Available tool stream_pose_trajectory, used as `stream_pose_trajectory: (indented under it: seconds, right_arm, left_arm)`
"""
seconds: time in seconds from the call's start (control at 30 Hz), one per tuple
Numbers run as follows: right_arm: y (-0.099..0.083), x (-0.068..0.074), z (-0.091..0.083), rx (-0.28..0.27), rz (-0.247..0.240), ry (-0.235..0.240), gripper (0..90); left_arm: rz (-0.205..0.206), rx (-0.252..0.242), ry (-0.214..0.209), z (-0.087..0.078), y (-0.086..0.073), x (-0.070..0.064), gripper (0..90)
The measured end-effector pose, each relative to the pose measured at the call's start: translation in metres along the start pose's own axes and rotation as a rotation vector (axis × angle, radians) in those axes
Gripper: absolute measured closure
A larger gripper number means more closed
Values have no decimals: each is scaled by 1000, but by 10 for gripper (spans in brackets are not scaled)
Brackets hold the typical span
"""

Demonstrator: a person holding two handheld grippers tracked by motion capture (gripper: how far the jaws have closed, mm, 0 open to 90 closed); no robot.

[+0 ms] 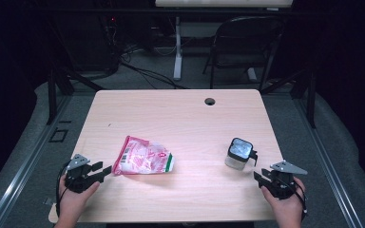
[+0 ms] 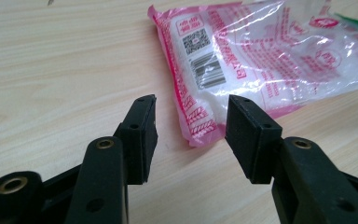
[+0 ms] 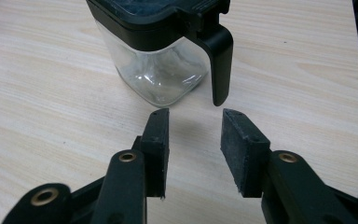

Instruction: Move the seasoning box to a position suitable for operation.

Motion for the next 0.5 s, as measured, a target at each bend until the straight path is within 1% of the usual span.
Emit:
stream_pose_trajectory:
  seconds: [0.07,0.17,0.23,0.3,0.33,0.37,0.4,0.43,0.47,0.5]
  right_arm:
    - [1,0,-1,13,-7,-12,628]
    - [1,0,-2,33,7,-20,630]
    - [0,0,-1,43,23,-18,630]
    - [0,0,1,65,32,-17,623]
    - [1,1,3,64,41,-8,621]
    - [2,1,5,76,46,-11,616]
    - [2,1,5,76,46,-11,616]
    - [6,2,9,94,55,-4,607]
    - [6,2,9,94,55,-4,607]
    - [12,3,11,103,47,-9,607]
  left_arm:
    - [-10,37,-5,2,-3,0,527]
    - [-17,69,-4,3,-6,0,530]
    - [-20,65,-1,2,-7,0,529]
    - [-25,62,1,1,-8,0,526]
    - [-24,66,2,0,-8,0,525]
    - [-24,66,2,0,-8,0,525]
    - [-25,63,3,0,-8,-1,525]
    - [-24,54,1,-2,-7,-3,524]
    - [-24,54,1,-2,-7,-3,526]
    - [-17,52,-4,-3,-7,-4,528]
Point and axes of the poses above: each handheld gripper's, and its own axes: z roughly forward along the jaws, y roughly out of its top, x roughly to its left, the point moved 8 cm from there along z, roughly forward along the jaws, and after that the axes turned 14 degrees about z, right-handed, at the moved point
